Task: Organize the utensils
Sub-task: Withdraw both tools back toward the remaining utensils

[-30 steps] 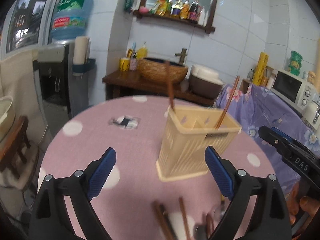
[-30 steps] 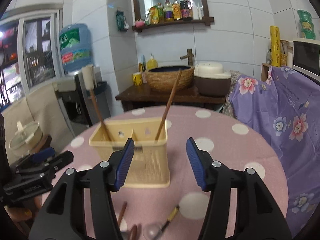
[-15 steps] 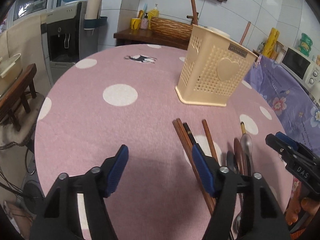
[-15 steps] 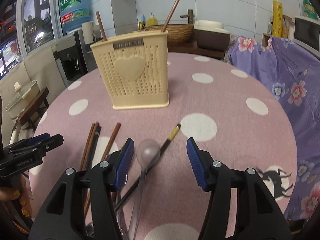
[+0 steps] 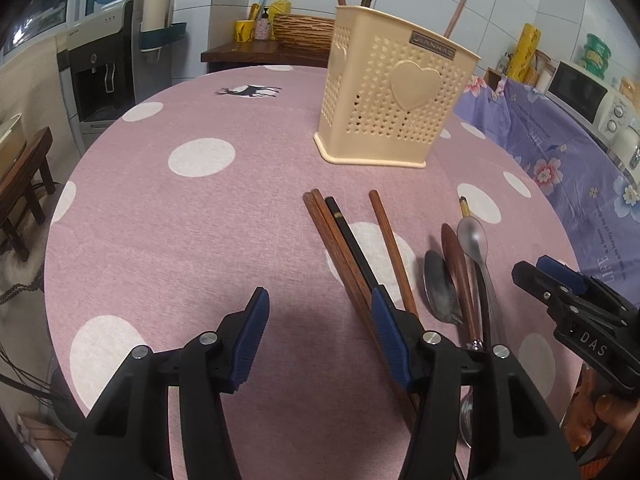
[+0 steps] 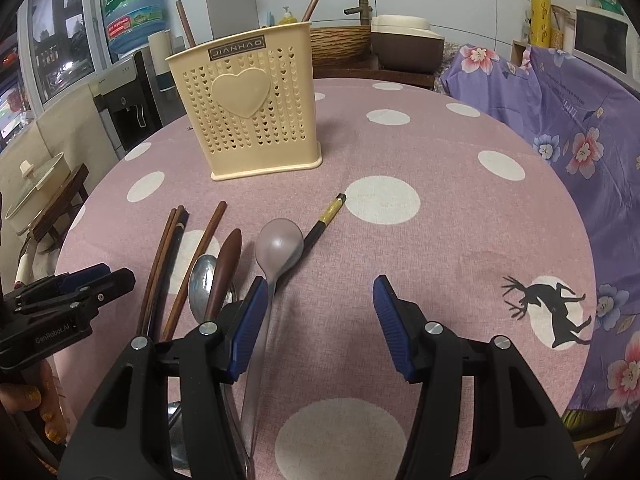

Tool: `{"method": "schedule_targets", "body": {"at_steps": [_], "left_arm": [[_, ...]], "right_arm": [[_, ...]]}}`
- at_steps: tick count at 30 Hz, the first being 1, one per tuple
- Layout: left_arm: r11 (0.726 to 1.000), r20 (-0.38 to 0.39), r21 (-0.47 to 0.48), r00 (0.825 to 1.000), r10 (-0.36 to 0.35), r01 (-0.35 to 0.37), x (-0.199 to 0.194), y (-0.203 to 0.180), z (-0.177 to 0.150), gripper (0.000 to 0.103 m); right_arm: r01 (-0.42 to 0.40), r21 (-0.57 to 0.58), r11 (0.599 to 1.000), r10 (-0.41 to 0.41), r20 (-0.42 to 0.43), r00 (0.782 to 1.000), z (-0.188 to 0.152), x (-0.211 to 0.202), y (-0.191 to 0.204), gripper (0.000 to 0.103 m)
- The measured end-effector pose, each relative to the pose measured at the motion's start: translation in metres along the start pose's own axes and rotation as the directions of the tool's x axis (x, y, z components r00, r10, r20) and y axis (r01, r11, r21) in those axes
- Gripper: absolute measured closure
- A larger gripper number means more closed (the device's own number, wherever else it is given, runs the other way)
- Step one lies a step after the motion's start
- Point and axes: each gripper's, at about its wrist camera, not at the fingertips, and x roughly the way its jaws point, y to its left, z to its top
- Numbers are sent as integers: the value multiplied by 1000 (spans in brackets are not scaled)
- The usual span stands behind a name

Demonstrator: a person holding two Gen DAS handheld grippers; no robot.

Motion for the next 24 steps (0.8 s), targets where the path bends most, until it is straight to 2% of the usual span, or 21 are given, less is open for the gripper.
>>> {"method": "schedule_targets", "body": {"at_steps": [11,18,24], "left_arm": [[998,-18,57,999,38,-37,8,-15,-10,50],[995,-34,53,996,86,-84,4,-2,-10,54],[997,-23,2,997,79,-79,-2,8,-3,55]], "right_arm": [[-10,6,1000,10,-13,1000,-4,1,1,48],[0,3,1000,0,-20,1000,-5,2,-1,48],[-17,-9,1000,17,-21,1000,0,4,6,49]]}}
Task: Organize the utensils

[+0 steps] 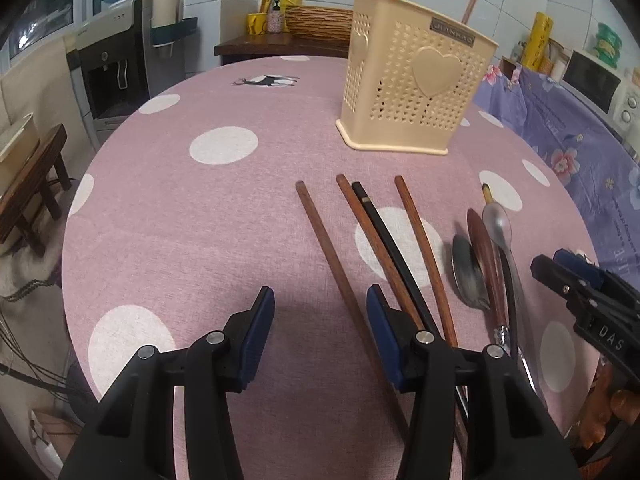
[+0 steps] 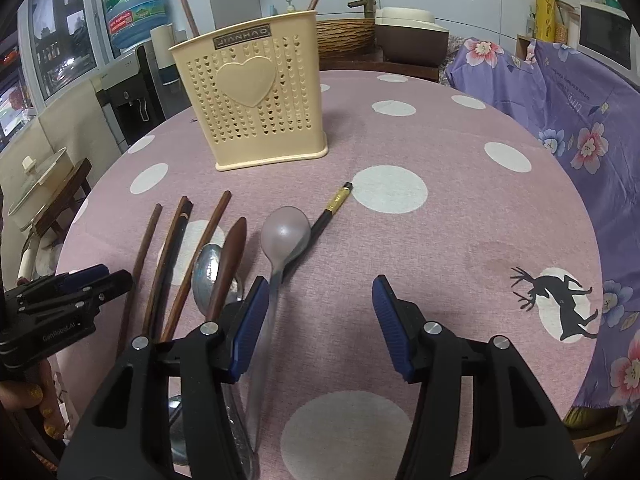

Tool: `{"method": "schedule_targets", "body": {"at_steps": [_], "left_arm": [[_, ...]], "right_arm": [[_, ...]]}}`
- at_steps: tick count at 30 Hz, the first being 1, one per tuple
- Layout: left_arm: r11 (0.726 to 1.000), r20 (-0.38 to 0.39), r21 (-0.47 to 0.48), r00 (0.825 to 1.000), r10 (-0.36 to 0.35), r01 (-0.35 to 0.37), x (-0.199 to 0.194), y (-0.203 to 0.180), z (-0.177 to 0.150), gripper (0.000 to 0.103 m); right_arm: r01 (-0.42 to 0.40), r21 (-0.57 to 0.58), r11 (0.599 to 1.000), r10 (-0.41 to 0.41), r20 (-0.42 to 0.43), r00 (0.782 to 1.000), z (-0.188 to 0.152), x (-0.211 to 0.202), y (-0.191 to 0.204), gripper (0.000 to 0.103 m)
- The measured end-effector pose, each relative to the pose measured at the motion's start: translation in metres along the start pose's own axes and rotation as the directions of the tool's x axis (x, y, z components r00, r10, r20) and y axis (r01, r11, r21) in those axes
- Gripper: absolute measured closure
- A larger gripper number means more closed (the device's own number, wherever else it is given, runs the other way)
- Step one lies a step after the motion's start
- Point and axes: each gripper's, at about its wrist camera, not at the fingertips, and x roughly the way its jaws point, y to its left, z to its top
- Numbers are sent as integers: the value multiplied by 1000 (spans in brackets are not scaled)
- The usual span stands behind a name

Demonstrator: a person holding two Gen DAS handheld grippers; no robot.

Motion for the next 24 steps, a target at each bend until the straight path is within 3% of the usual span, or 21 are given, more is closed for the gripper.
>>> {"method": "schedule_targets", "body": {"at_steps": [8,11,22,24], "left_arm": [[1000,18,-16,1000,-5,6,-1,1,8,54],[1000,16,-14,1000,-3,3,0,2,6,55],[1000,15,-27,1000,0,1,1,8,7,54],[1000,20,-29,1000,0,1,0,9,7,54]], "right_arm": [[38,-74,997,-40,-22,999,15,18,21,50],[90,-113,990,-94,-34,995,16,26,31,51],[168,-133,977,-174,-41,984,20,46,45,51],[176,-133,975,-182,-37,983,22,49,46,57]]}}
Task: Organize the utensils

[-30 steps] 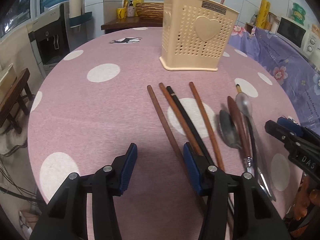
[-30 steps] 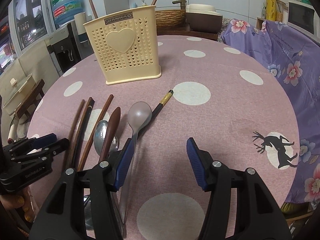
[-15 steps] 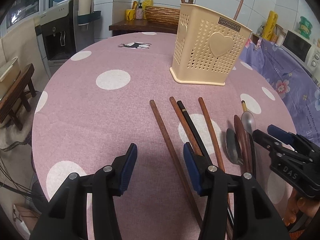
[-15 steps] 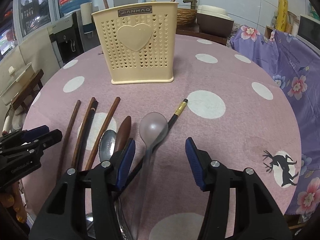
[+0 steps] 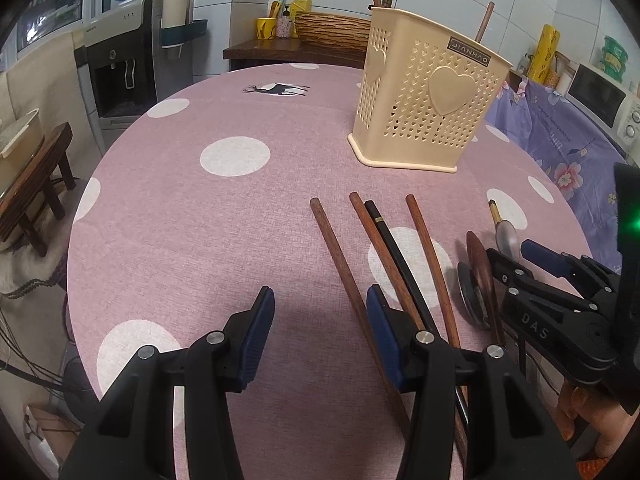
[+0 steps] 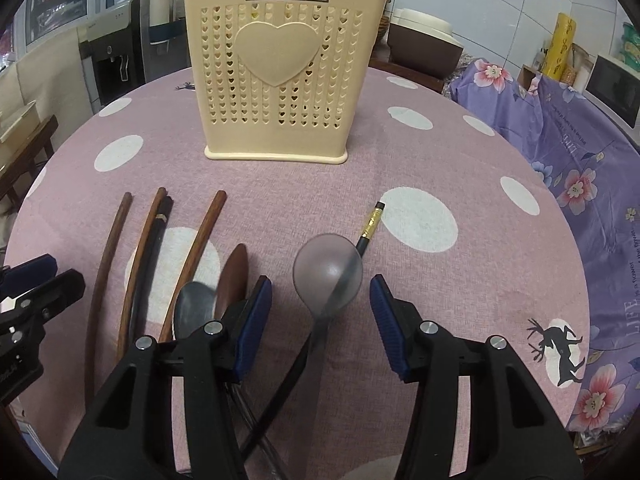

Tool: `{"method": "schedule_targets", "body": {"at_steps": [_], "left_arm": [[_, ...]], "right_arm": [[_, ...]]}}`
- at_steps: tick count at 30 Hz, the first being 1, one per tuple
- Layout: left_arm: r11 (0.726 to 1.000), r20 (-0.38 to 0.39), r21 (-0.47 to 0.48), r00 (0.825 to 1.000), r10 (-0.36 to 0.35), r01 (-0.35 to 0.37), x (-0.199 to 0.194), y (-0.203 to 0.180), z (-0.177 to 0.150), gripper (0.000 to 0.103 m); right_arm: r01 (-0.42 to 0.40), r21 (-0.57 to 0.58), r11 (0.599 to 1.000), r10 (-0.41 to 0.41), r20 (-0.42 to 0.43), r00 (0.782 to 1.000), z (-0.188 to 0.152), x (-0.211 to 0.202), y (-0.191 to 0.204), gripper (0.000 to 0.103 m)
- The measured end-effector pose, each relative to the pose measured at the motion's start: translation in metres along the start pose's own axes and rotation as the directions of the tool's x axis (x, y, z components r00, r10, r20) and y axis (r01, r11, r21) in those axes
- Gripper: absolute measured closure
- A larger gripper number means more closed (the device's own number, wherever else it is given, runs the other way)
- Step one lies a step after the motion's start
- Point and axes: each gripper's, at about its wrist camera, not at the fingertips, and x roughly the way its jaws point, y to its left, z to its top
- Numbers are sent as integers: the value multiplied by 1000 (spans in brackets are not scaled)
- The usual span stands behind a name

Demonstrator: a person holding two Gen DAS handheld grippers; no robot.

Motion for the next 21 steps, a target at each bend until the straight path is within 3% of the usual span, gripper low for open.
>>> {"method": "schedule_targets", "body": {"at_steps": [4,13,21], "left_arm": [[1000,0,-7,1000,-2,2,0,1,0,54],[1000,-2,-7,1000,-6,6,1,1,0,55],[1000,-2,-11,1000,-5,5,-1,1,1,54]], "right_arm": [[6,-4,1000,-6,-27,1000,1,7,1,68],[-9,25,1000,10,-19,1000,2,7,-6,69],[-84,82,993,79,60,995,6,-19,-23,70]]}}
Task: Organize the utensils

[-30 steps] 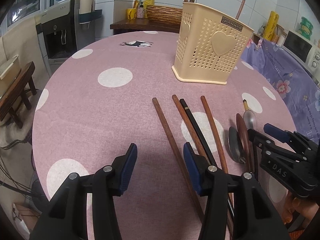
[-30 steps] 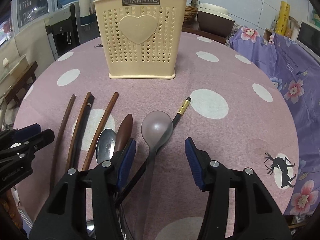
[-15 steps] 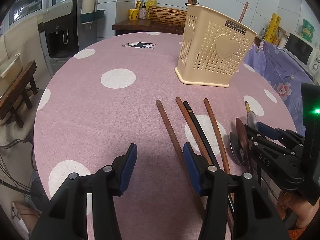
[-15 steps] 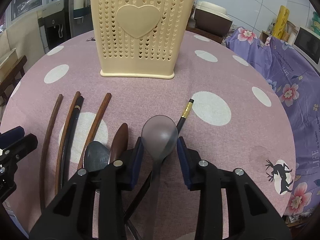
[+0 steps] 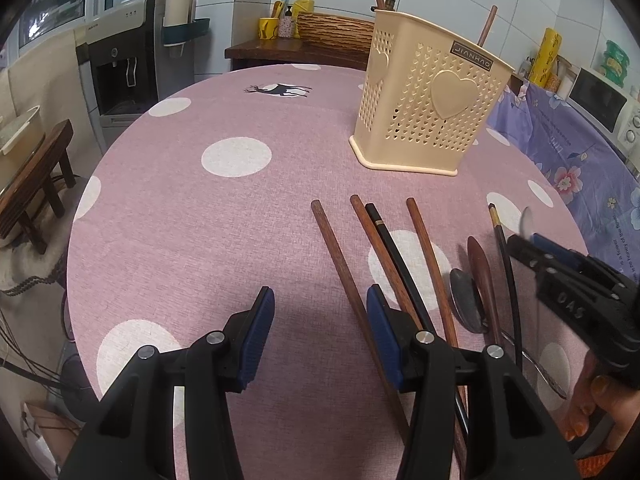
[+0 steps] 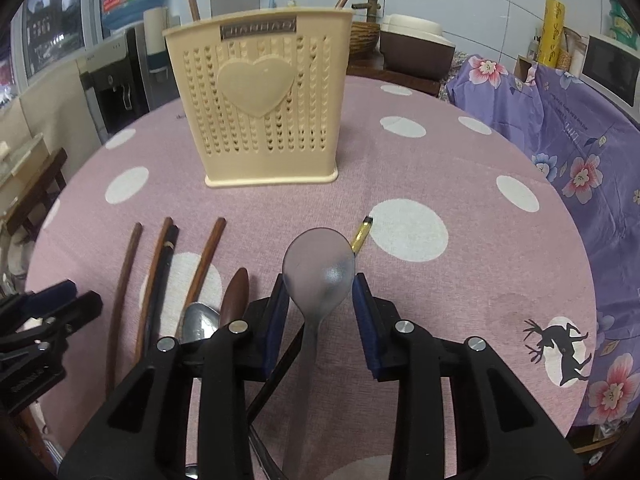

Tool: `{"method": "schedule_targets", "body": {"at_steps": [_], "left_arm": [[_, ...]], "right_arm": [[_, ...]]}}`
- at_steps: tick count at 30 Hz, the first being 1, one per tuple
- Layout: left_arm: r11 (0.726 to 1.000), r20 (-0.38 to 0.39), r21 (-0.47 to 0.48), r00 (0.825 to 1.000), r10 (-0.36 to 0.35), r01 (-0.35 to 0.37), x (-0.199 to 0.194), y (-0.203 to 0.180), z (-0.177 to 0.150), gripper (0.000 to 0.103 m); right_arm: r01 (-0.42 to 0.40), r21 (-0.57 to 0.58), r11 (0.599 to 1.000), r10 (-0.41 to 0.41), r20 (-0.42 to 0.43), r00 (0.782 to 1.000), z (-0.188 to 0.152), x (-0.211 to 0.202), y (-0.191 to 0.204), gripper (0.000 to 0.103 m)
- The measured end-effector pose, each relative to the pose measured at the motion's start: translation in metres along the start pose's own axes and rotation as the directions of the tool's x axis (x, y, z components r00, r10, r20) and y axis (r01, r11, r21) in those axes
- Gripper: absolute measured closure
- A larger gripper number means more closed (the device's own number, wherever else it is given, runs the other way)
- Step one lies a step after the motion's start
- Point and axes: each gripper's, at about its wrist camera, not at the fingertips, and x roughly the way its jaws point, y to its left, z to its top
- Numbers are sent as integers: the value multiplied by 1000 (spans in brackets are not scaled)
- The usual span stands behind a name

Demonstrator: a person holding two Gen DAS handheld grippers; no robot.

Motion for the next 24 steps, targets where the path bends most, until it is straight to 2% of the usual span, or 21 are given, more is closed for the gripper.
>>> {"method": "schedule_targets", "body": {"at_steps": [3,5,7,10,16,19,20,21,22,23,24], "left_arm": [[1000,0,-3,1000,0,0,0,0,0,55],[1000,1,-5,1000,-1,1,0,0,0,55],[1000,-1,-9,1000,-1,1,0,0,1,55],[1000,-3,-16,1000,-8,8,0,-1,1,55],[1000,2,-20,1000,-1,1,-3,1,0,55],[1000,3,-26,1000,0,0,-3,4,0,55],[1000,2,-29,1000,-1,1,-2,5,0,55],[1000,1,-30,1000,-1,1,-2,5,0,55],[1000,0,-30,1000,-1,1,-2,6,0,55],[1000,0,-30,1000,-1,1,-2,6,0,55],[1000,1,-30,1000,-1,1,-2,6,0,55]], "right_arm": [[-42,24,999,40,43,998,3,-17,-8,72],[-64,34,997,62,76,995,4,-28,-13,92],[-92,39,995,87,105,991,5,-40,-18,92],[-79,23,997,76,120,990,6,-45,-20,92],[-112,42,993,108,89,990,3,-35,-26,92],[-106,34,994,103,83,991,2,-31,-28,91],[-104,32,994,101,77,992,2,-28,-28,86],[-106,27,994,104,67,992,2,-26,-28,76],[-105,25,994,103,58,993,2,-23,-29,71],[-100,27,995,98,53,994,1,-22,-30,67],[-91,32,995,89,48,995,1,-20,-31,67]]}}
